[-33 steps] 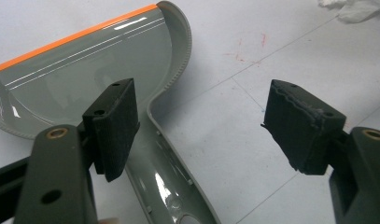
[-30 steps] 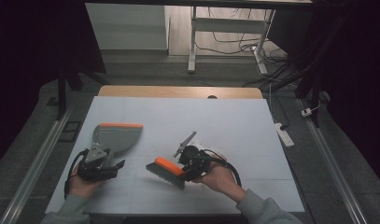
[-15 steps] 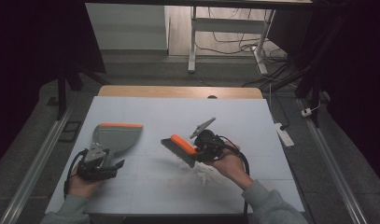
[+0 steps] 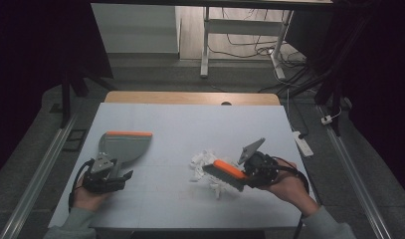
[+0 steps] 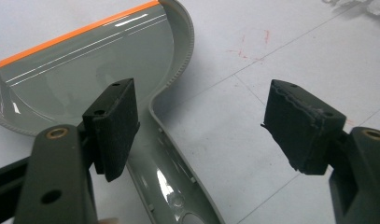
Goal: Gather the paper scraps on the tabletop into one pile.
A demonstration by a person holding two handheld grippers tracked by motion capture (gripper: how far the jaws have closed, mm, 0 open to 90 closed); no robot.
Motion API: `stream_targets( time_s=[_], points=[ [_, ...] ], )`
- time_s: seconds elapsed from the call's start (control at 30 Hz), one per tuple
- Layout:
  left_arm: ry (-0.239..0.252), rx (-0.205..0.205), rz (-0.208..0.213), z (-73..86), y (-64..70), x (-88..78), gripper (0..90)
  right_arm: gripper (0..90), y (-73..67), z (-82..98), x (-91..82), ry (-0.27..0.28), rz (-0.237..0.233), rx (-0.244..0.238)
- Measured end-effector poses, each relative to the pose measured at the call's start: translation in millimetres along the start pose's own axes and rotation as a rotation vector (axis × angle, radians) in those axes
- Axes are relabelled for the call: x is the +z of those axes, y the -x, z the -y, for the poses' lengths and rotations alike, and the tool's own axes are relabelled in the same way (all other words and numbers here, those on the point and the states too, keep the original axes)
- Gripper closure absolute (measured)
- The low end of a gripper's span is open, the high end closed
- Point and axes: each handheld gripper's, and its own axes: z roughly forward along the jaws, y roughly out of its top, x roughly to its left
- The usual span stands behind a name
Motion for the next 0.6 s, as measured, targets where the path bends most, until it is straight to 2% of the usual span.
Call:
stream_targets(
  time_s=[0.17,0.23,0.3,0.33,0.43,0.5,0.6],
  points=[
    [0.001,0.0,-0.004,0.0,0.9,0.6,27.4,70.1,-8.1,10.4,17.3,-0.064,-0.069,-0.086],
    [0.0,-0.002,-0.006,0.2,0.6,0.4,27.4,70.1,-10.2,8.8,22.0,-0.073,-0.074,-0.119],
    [-0.002,-0.002,-0.006,0.3,0.5,0.4,27.4,70.1,-12.6,4.2,25.6,-0.081,-0.07,-0.142],
    [-0.002,-0.002,-0.007,0.3,0.7,0.4,27.4,70.1,-11.0,0.6,28.7,-0.072,-0.058,-0.196],
    [0.0,-0.001,-0.006,0.4,0.7,0.5,27.4,70.1,-10.6,-11.7,35.7,-0.084,-0.037,-0.252],
    [-0.002,-0.002,-0.006,0.5,0.2,0.4,27.4,70.1,-8.4,-20.2,40.3,-0.096,-0.021,-0.265],
    [0.0,-0.003,-0.006,0.7,0.1,0.1,27.4,70.1,1.1,-30.6,46.0,-0.084,0.0,-0.28]
  ],
)
